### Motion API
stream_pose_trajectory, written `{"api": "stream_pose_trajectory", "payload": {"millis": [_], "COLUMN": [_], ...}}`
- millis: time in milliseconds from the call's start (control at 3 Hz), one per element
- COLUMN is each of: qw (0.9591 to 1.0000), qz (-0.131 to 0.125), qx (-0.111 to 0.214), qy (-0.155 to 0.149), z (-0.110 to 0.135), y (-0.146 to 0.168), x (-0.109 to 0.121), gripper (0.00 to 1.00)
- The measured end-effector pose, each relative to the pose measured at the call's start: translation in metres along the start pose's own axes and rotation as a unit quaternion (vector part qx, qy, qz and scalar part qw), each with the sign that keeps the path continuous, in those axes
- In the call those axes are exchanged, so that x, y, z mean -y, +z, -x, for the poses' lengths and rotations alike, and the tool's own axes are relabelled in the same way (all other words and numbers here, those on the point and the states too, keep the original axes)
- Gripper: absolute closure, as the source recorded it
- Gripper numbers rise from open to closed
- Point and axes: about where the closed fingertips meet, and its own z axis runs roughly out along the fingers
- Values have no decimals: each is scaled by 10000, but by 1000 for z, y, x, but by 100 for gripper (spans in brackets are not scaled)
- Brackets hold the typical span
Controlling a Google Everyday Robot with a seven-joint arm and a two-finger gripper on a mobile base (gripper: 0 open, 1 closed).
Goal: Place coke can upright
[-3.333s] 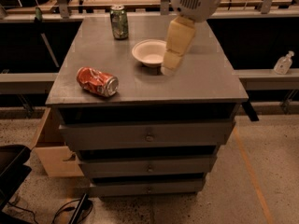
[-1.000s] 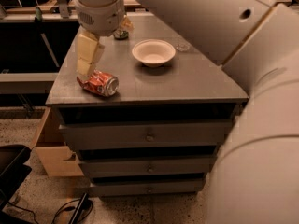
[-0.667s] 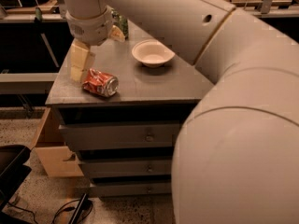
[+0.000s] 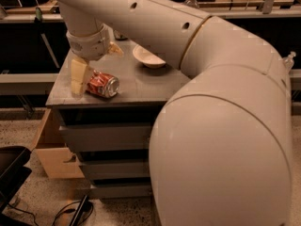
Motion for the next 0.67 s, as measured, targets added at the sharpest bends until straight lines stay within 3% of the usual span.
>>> {"api": "stream_pose_trajectory", "payload": {"millis": [667], "qw": [9996], "qz": [173], "qx": [-191], "qy": [106], "z": [1], "y": [20], "x": [-1], "gripper": [0]}}
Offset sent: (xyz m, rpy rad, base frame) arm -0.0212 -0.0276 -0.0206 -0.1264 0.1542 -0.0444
